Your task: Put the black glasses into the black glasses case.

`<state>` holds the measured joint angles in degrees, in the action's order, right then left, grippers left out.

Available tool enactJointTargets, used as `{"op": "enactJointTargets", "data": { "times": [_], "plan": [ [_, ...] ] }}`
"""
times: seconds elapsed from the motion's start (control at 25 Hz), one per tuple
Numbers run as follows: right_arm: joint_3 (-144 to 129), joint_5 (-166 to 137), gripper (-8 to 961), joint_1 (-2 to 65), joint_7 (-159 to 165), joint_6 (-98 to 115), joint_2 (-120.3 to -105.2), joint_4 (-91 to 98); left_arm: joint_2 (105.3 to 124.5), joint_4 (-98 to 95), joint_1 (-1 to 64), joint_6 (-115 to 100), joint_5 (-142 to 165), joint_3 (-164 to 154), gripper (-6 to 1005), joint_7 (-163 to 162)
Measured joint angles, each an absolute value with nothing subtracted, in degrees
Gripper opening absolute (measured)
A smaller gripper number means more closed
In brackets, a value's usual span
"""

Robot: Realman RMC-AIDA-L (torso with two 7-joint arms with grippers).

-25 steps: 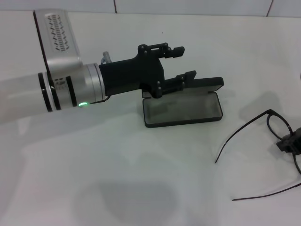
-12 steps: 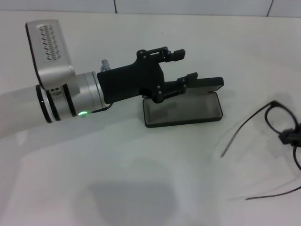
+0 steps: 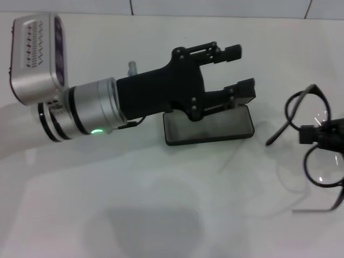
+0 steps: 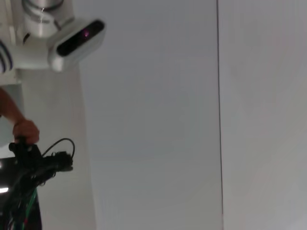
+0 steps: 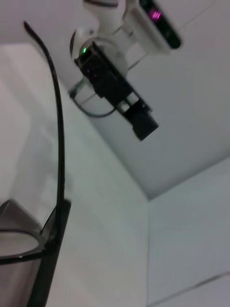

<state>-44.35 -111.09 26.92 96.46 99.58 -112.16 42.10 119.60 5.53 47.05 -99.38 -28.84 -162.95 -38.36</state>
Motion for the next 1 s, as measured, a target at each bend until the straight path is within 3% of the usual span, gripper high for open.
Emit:
{"op": "enactJointTargets", "data": {
  "times": [0.12, 0.6, 1.0],
  "plan": [
    [-44.19, -111.02, 114, 29.77, 93.17, 99.83, -111.32, 35.84, 119.76, 4.05, 47.66, -98.9, -28.72, -162.95, 595, -38.53],
    [-45.37, -111.18, 117, 31.98, 91.03, 100.86, -112.85, 34.93, 119.99, -2.57, 50.05, -91.45, -24.62, -162.95, 596, -38.04],
    [-45.35, -111.04, 119, 32.75, 90.78, 103.27, -113.02, 34.85, 120.3, -6.15, 51.17, -84.44, -22.98, -162.94, 596, -36.1]
  ]
}}
